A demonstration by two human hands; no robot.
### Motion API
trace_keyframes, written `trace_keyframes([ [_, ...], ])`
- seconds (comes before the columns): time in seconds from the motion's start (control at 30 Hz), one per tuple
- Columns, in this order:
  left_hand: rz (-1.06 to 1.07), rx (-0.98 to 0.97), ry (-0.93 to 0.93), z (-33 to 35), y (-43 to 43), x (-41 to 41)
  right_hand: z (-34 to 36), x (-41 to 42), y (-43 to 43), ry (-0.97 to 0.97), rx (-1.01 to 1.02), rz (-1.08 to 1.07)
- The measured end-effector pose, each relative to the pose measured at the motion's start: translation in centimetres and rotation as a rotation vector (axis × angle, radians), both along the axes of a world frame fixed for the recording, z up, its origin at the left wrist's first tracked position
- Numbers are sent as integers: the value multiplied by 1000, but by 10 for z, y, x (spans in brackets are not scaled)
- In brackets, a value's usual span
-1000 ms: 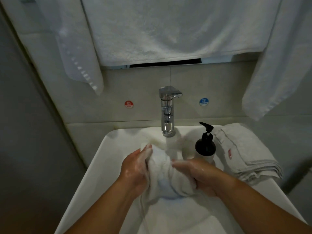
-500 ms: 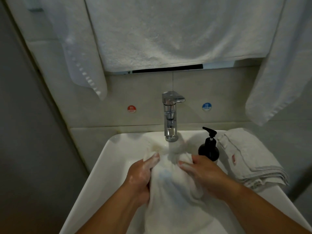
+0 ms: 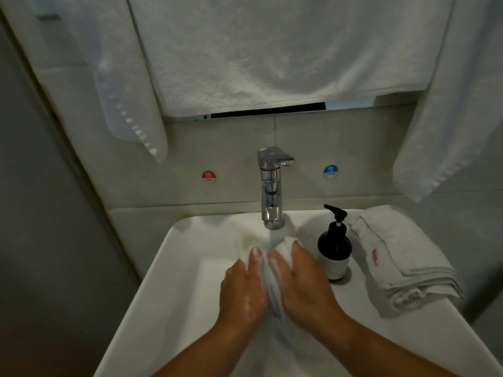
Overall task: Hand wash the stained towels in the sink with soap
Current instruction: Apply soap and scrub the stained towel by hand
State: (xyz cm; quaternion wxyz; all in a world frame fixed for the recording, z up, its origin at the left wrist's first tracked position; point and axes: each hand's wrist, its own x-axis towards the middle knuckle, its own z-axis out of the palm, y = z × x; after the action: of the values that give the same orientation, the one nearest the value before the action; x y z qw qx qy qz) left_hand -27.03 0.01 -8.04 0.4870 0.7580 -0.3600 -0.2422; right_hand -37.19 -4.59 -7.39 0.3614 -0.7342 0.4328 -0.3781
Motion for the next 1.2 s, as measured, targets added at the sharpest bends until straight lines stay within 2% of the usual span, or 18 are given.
trace_keyframes([
  [0.13, -147, 57, -261, 5, 4, -17, -3, -5, -33, -59, 118, -164],
  [0.23, -101, 35, -97, -3, -5, -11, -12, -9, -18, 122, 81, -76],
  [0.3, -13, 79, -47, -11, -9, -3, -8, -4, 2, 142, 22, 9],
  [0.37, -32, 100, -82, -17, -4, 0, -3, 1, 5, 76, -32, 42],
  [0.47, -153, 18, -213, -9, 3, -9, -2, -4, -29, 19, 52, -122],
  [0.57, -158, -50, -195, -7, -2, -8, -10, -10, -29, 239, 61, -52],
  [0.63, -65, 41, -155, -12, -8, 2, -13, -7, -11, 337, -2, 13],
  [0.73, -82, 174, -218, -16, -4, 4, -4, -3, -6, 215, -73, 12],
  [0.83, -140, 25, -249, -7, 3, -10, 7, -6, -29, 179, 18, -160],
  [0.9, -105, -56, -222, -4, -1, -10, 6, -9, -26, 238, 63, -161],
  [1.0, -56, 103, -187, -13, -11, 6, 3, -4, 6, 231, -79, 7],
  [1.1, -185, 232, -240, -21, -5, 8, 1, 1, 3, 233, -120, 25],
  [1.2, -213, 2, -261, -10, 0, -5, 3, -5, -30, 217, 36, -136],
])
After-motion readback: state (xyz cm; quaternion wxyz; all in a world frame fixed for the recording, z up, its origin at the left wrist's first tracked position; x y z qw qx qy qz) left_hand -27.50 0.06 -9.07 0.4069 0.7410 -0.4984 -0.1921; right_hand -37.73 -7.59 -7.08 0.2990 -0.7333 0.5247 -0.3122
